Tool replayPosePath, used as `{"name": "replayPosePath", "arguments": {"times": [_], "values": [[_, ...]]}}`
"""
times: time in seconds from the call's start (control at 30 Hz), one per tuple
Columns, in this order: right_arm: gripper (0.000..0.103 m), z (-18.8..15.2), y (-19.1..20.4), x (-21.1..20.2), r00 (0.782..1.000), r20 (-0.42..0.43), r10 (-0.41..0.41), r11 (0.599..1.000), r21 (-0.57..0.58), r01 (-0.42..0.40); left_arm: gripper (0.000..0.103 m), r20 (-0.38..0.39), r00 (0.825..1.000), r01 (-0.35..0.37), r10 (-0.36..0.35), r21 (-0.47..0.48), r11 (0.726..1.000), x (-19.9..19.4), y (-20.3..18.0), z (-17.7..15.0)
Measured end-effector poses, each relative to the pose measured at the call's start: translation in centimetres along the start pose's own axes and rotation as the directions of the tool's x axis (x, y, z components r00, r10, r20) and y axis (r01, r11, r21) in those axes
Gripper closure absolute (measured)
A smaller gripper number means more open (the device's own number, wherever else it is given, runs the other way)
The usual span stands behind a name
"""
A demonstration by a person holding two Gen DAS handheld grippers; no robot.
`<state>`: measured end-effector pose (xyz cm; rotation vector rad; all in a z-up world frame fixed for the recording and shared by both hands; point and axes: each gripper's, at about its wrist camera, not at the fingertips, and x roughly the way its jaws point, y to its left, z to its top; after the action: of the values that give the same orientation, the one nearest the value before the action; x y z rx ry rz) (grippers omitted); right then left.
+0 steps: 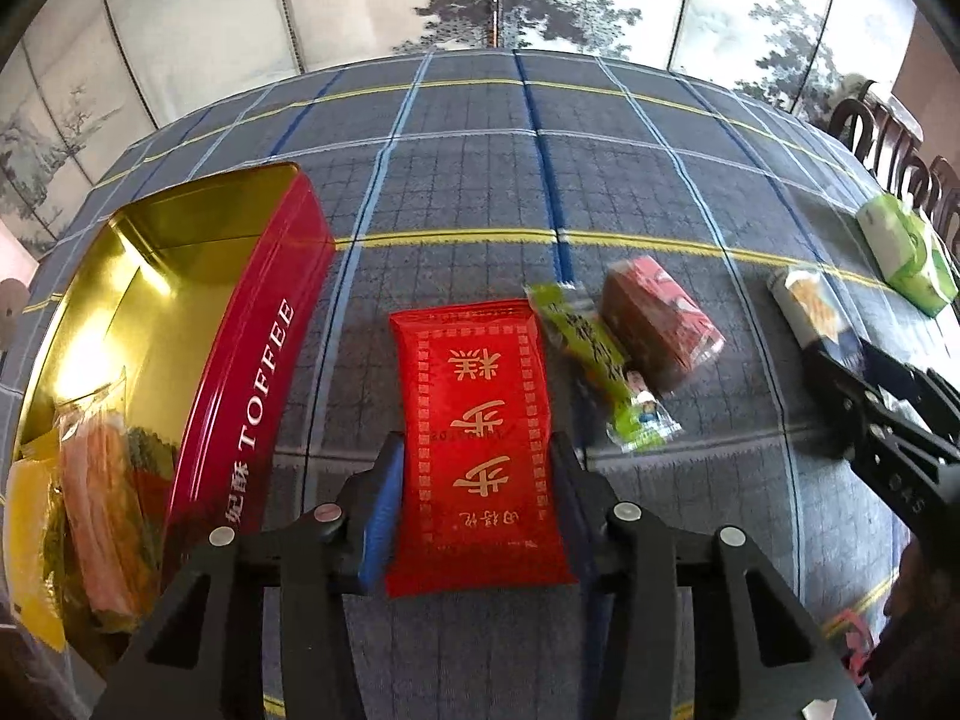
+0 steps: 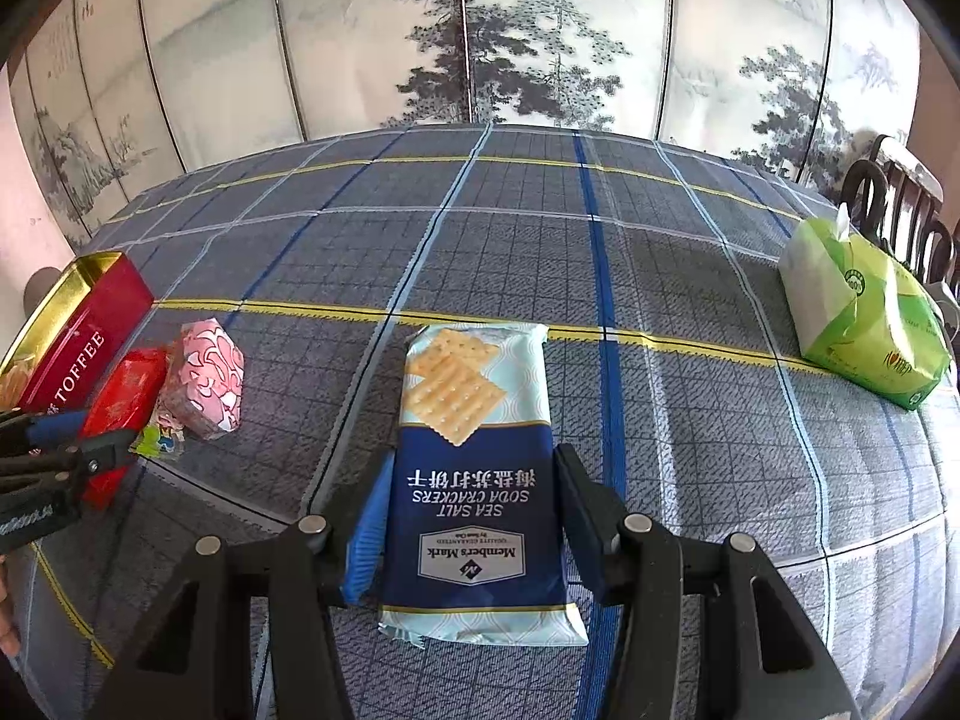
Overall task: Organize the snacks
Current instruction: 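Grasp the red packet with the left gripper while the right holds the cracker pack, then carry the red packet into the gold tin and open the left gripper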
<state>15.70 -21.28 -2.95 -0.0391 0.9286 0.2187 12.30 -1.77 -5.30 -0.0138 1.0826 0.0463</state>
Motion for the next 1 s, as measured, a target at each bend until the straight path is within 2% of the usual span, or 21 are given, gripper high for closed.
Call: {"name": "replayPosePath", "arguments": {"times": [0.17,0.53,1.0], "values": [[0.049,0.0,0.6,0.1,1.0,-0.005,-0.027,0.999,-0.024,0.027,0.062,-0.008,1.0,0.016,-0.016,0.002,1.0,-0.5,0.0,-0.7],[0.049,0.0,0.7,0.1,1.0,-0.005,-0.031,0.999,-0.027,0.031,0.062,-0.022,0.999,0.045,-0.045,0.026,0.999,-2.2,-0.1,-2.7],[0.049,0.0,0.7,0.1,0.999,-0.005,-0.032,0.999,-0.027,0.032,0.062,0.04,0.997,0.061,-0.065,0.085,0.995,-6.4,0.6,-3.6]]}}
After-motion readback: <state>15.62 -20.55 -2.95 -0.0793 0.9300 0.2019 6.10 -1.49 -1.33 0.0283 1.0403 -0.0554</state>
